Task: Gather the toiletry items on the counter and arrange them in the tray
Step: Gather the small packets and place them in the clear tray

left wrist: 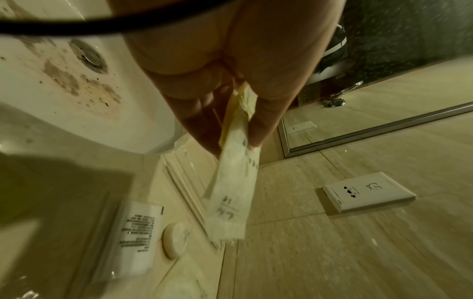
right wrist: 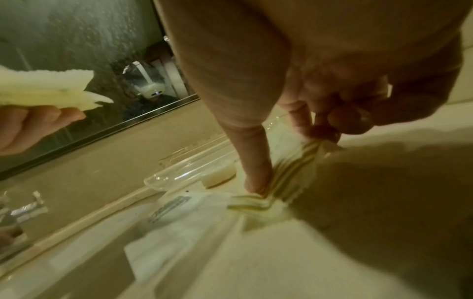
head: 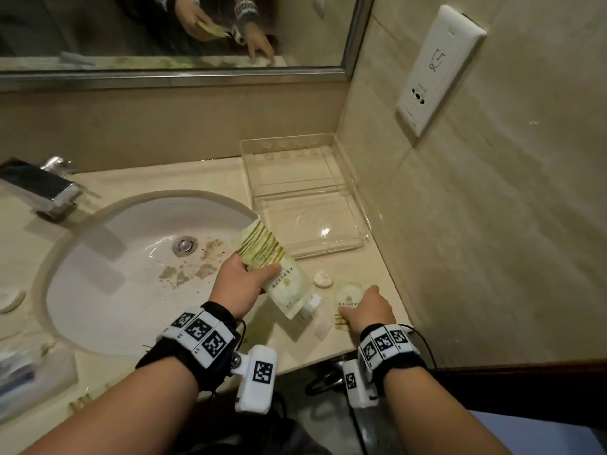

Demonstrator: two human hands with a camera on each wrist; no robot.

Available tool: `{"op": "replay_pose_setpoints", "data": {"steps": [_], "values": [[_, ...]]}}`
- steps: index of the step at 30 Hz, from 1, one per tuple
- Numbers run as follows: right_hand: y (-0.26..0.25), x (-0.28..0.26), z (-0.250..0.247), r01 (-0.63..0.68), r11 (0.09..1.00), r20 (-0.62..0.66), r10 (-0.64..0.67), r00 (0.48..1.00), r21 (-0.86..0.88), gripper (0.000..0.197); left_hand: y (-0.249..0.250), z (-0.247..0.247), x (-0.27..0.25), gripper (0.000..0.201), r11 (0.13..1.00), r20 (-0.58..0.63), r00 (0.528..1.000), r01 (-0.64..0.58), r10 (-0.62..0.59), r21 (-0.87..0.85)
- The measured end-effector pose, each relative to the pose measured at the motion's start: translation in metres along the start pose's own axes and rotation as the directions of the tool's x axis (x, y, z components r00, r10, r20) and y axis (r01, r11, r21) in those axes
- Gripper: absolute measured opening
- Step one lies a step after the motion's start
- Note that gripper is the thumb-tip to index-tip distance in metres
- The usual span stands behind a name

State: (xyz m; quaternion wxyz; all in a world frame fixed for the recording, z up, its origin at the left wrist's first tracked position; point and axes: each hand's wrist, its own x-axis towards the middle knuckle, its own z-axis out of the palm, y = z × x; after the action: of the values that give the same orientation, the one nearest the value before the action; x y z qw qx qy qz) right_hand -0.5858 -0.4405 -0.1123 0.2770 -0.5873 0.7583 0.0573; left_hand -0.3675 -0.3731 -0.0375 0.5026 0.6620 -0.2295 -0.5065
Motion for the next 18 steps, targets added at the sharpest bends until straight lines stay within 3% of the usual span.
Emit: {"op": "replay_pose_setpoints", "data": {"steps": [3, 6, 10, 13, 16, 18], "values": [[0.003, 0.003, -0.006, 0.013, 0.998, 0.024, -0.015, 1.0, 0.06, 0.033, 0.0, -0.001, -0.001, 0.019, 1.0, -0.006, 1.0, 0.001, -0.001, -0.004], [0.002, 0.001, -0.023, 0.07, 0.978, -0.037, -0.064, 0.997, 0.196, 0.02, 0.002, -0.005, 0.0, 0.018, 1.0, -0.024, 1.0, -0.004, 0.004, -0.008], [-0.02, -0.016, -0.052, 0.197, 0.839, -0.048, -0.201, 0.979, 0.507, 0.005, 0.005, -0.013, 0.001, 0.019, 0.999, -0.037, 0.999, -0.012, 0.01, -0.037], [-0.048, -0.035, -0.07, 0.331, 0.694, -0.042, -0.398, 0.916, 0.64, 0.007, 0.007, -0.023, 0.001, 0.019, 0.998, -0.068, 0.998, -0.005, 0.0, -0.067], [-0.073, -0.052, -0.079, 0.335, 0.558, 0.058, -0.571, 0.819, 0.76, 0.02, 0.007, -0.035, -0.001, 0.024, 0.996, -0.102, 0.995, 0.005, -0.015, -0.094], [-0.088, -0.061, -0.075, 0.308, 0.52, 0.127, -0.642, 0.756, 0.797, 0.028, 0.009, -0.045, -0.003, 0.022, 0.993, -0.115, 0.993, 0.005, -0.019, -0.12]]}}
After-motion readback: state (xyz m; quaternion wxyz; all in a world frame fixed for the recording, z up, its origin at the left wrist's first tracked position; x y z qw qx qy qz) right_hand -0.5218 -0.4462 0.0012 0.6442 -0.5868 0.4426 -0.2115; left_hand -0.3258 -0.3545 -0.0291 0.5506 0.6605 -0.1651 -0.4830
